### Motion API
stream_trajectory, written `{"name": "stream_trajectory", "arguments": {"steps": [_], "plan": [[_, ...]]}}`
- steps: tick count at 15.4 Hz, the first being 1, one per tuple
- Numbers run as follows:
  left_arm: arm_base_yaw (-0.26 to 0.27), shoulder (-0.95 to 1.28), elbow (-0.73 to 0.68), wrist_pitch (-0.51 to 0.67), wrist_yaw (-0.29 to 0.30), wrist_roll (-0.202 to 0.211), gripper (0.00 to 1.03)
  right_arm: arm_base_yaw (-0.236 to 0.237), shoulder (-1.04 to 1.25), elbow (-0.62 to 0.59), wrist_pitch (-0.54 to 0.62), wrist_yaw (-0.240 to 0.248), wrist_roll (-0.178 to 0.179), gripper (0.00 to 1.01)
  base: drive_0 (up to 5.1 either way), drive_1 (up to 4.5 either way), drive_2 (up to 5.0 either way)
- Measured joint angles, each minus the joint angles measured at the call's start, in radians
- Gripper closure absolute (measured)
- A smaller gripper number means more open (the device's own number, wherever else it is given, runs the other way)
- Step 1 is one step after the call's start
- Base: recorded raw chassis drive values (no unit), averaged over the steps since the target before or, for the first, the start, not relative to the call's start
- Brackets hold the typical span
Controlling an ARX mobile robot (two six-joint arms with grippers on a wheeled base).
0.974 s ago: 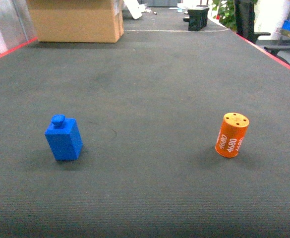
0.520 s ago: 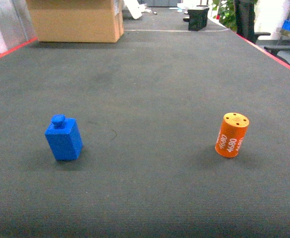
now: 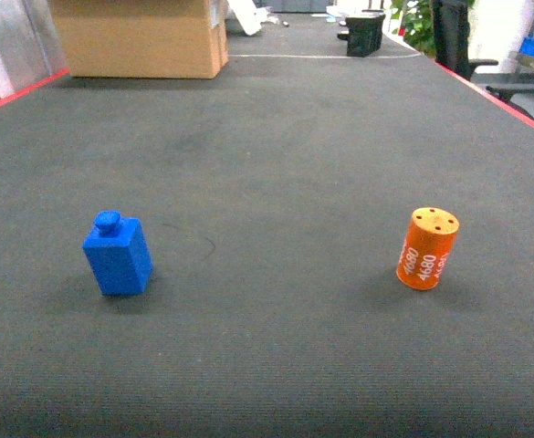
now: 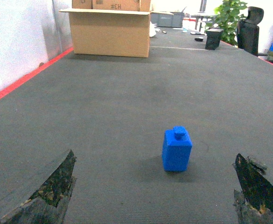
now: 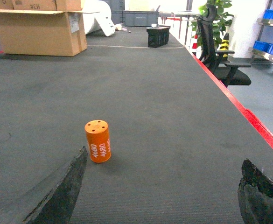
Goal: Sort blue parts and orange caps into right shelf containers
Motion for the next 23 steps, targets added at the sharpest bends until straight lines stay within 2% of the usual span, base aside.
{"name": "stream_trajectory", "arguments": {"steps": [10, 11, 12, 13, 14, 15, 16, 17, 18, 20, 21, 23], "plan": [[0.000, 0.000, 0.000, 0.000, 0.000, 0.000, 0.05, 0.000, 0.000, 0.000, 0.000, 0.000, 0.000, 0.03, 0.0, 0.00, 0.0], [-0.027, 0.017, 0.010, -0.038, -0.074, -0.014, 0.05, 0.000, 0.000, 0.000, 0.000, 0.000, 0.000, 0.03, 0.0, 0.00, 0.0], [-0.147, 0.156, 0.021, 0.043, -0.249, -0.058, 0.05, 0.003, 0.002, 0.001, -0.008, 0.014, 0.000, 0.03, 0.0, 0.00, 0.0], [-0.238, 0.316, 0.030, 0.179, -0.343, -0.075, 0.05, 0.096, 0.077, 0.007, 0.010, 0.177, 0.007, 0.03, 0.0, 0.00, 0.0], [-0.268, 0.463, 0.043, 0.317, -0.373, -0.082, 0.05, 0.185, 0.201, 0.012, 0.099, 0.283, 0.019, 0.03, 0.0, 0.00, 0.0], [-0.281, 0.610, 0.079, 0.456, -0.374, -0.085, 0.05, 0.230, 0.322, 0.015, 0.219, 0.307, 0.034, 0.03, 0.0, 0.00, 0.0], [-0.290, 0.901, 0.162, 0.706, -0.325, -0.084, 0.05, 0.230, 0.638, 0.073, 0.515, 0.270, 0.059, 0.03, 0.0, 0.00, 0.0], [-0.285, 1.056, 0.199, 0.808, -0.303, -0.084, 0.05, 0.241, 0.813, 0.114, 0.659, 0.252, 0.066, 0.03, 0.0, 0.00, 0.0], [-0.296, 1.153, 0.224, 0.838, -0.317, -0.082, 0.05, 0.246, 0.931, 0.138, 0.745, 0.241, 0.077, 0.03, 0.0, 0.00, 0.0], [-0.288, 1.316, 0.265, 0.908, -0.296, -0.080, 0.05, 0.280, 1.157, 0.180, 0.871, 0.234, 0.092, 0.03, 0.0, 0.00, 0.0], [-0.273, 1.393, 0.301, 0.932, -0.293, -0.079, 0.05, 0.304, 1.259, 0.193, 0.911, 0.231, 0.098, 0.03, 0.0, 0.00, 0.0], [-0.263, 1.478, 0.337, 0.953, -0.281, -0.079, 0.05, 0.323, 1.366, 0.214, 0.953, 0.232, 0.098, 0.03, 0.0, 0.00, 0.0]]}}
